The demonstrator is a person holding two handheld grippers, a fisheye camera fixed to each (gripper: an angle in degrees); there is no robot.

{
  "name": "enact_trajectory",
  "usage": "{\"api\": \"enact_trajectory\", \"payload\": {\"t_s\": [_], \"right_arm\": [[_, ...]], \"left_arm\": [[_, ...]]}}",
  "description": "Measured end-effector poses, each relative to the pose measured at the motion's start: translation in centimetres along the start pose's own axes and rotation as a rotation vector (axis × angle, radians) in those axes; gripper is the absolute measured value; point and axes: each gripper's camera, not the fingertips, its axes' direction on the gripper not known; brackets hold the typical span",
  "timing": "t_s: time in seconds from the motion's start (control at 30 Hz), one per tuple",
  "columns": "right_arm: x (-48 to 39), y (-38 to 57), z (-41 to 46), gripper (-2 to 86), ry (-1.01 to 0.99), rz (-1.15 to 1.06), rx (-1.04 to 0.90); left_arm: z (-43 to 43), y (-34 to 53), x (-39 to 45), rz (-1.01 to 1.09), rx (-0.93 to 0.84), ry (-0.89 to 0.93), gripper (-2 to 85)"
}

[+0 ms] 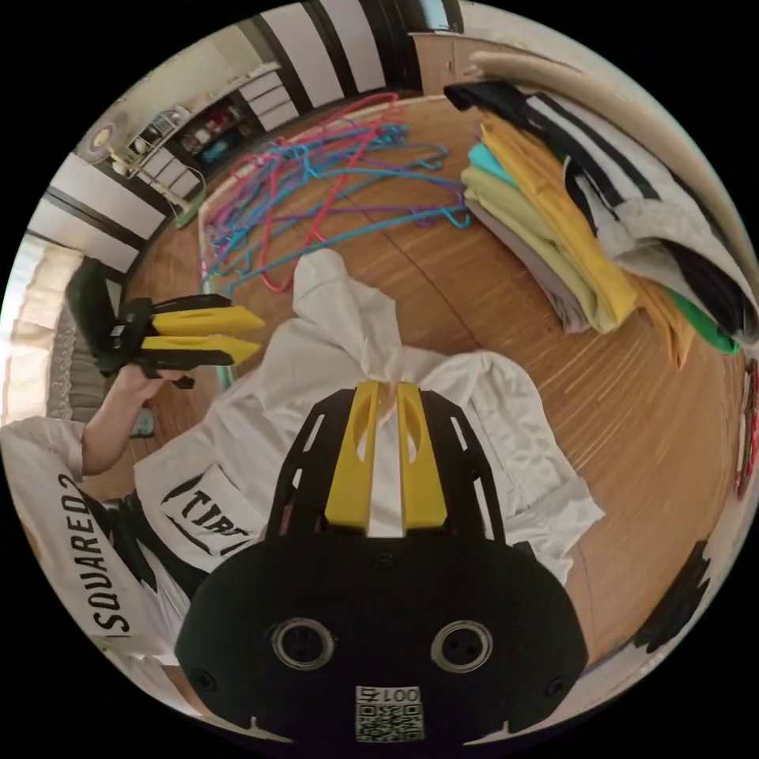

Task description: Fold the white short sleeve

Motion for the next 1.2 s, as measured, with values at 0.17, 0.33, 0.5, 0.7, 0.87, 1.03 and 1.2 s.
{"api": "enact_trajectory", "payload": {"t_s": [0.17,0.33,0.5,0.7,0.87,1.03,1.2], "right_arm": [[0.1,-0.6,-2.3,6.5,-0.032,0.049,0.131],[0.3,-4.0,-2.9,10.8,-0.143,-0.001,0.144],[-0.4,-7.5,1.4,10.1,-0.125,-0.039,-0.094],[-4.2,-6.4,-0.9,2.3,-0.019,-0.124,0.080],[-7.5,-2.8,-7.8,1.5,-0.009,-0.222,0.410],[-11.1,-0.7,-12.1,1.1,-0.036,-0.368,0.585],[-13.8,-0.8,-12.7,0.9,-0.065,-0.474,0.605]], "left_arm": [[1.8,0.2,2.2,0.092,-0.093,-0.017,3.4],[3.0,1.2,4.2,0.150,-0.140,-0.086,2.4],[3.0,1.8,4.8,0.129,-0.132,-0.096,1.8],[2.3,2.9,5.6,0.095,-0.124,-0.130,1.1],[-1.5,3.4,6.4,0.078,-0.062,-0.284,3.3],[-5.8,1.9,5.8,0.016,0.046,-0.339,14.2],[-8.8,2.1,5.3,-0.069,0.162,-0.232,15.5]]}}
